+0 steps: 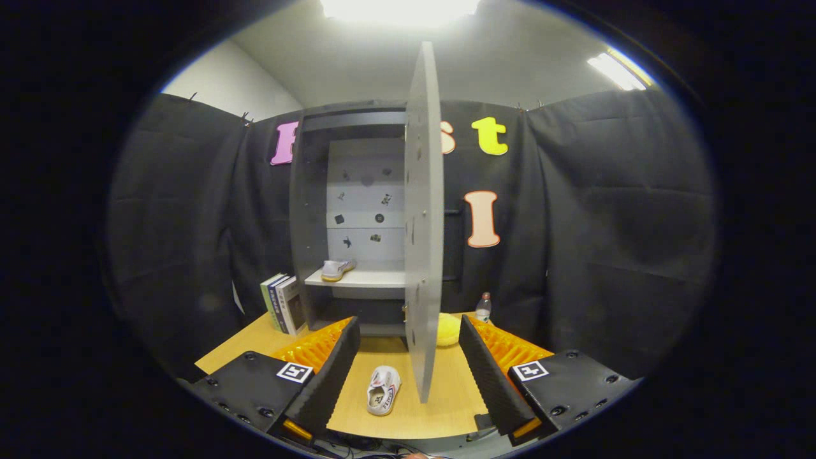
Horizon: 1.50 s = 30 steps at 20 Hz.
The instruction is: Open the shoe cabinet door, grab the shoes and put them into the shoe cabinet, then close the shoe cabinet door.
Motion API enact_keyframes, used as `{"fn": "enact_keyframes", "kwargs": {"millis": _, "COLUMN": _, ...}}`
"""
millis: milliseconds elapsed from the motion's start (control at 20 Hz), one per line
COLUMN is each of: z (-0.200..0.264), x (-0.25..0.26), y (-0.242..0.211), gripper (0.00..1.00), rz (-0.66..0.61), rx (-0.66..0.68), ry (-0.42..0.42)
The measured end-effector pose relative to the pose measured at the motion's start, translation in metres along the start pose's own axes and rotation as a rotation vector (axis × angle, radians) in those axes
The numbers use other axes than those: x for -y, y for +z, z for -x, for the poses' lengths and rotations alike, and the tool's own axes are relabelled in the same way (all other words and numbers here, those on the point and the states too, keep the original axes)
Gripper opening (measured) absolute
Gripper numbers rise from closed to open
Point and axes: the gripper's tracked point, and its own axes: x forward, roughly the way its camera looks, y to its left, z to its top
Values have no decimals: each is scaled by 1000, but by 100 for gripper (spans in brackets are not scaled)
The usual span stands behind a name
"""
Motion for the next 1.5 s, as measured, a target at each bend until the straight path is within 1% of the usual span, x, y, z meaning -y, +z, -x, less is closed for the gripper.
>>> {"fn": "enact_keyframes", "kwargs": {"millis": 200, "z": -24, "x": -54, "y": -48, "gripper": 98, "rz": -52, "rx": -105, "ry": 132}}
{"fn": "enact_keyframes", "kwargs": {"millis": 250, "z": -33, "x": -62, "y": -59, "gripper": 98, "rz": -50, "rx": -129, "ry": 144}}
{"fn": "enact_keyframes", "kwargs": {"millis": 350, "z": -55, "x": -71, "y": -85, "gripper": 98, "rz": -38, "rx": -192, "ry": 139}}
{"fn": "enact_keyframes", "kwargs": {"millis": 500, "z": -79, "x": -94, "y": -115, "gripper": 98, "rz": -49, "rx": -266, "ry": 186}}
{"fn": "enact_keyframes", "kwargs": {"millis": 650, "z": -101, "x": -108, "y": -149, "gripper": 98, "rz": -39, "rx": -352, "ry": 210}}
{"fn": "enact_keyframes", "kwargs": {"millis": 750, "z": -125, "x": -110, "y": -179, "gripper": 98, "rz": -47, "rx": -417, "ry": 195}}
{"fn": "enact_keyframes", "kwargs": {"millis": 800, "z": -135, "x": -104, "y": -196, "gripper": 98, "rz": -36, "rx": -455, "ry": 161}}
{"fn": "enact_keyframes", "kwargs": {"millis": 850, "z": -144, "x": -102, "y": -214, "gripper": 98, "rz": -30, "rx": -496, "ry": 146}}
{"fn": "enact_keyframes", "kwargs": {"millis": 1050, "z": -174, "x": -100, "y": -275, "gripper": 98, "rz": -60, "rx": -639, "ry": 123}}
{"fn": "enact_keyframes", "kwargs": {"millis": 1150, "z": -188, "x": -104, "y": -297, "gripper": 98, "rz": -93, "rx": -692, "ry": 145}}
{"fn": "enact_keyframes", "kwargs": {"millis": 1200, "z": -195, "x": -103, "y": -307, "gripper": 98, "rz": -100, "rx": -710, "ry": 141}}
{"fn": "enact_keyframes", "kwargs": {"millis": 1300, "z": -209, "x": -96, "y": -325, "gripper": 97, "rz": -76, "rx": -735, "ry": 124}}
{"fn": "enact_keyframes", "kwargs": {"millis": 1450, "z": -227, "x": -94, "y": -350, "gripper": 97, "rz": -49, "rx": -776, "ry": 124}}
{"fn": "enact_keyframes", "kwargs": {"millis": 1500, "z": -232, "x": -91, "y": -357, "gripper": 97, "rz": -42, "rx": -796, "ry": 110}}
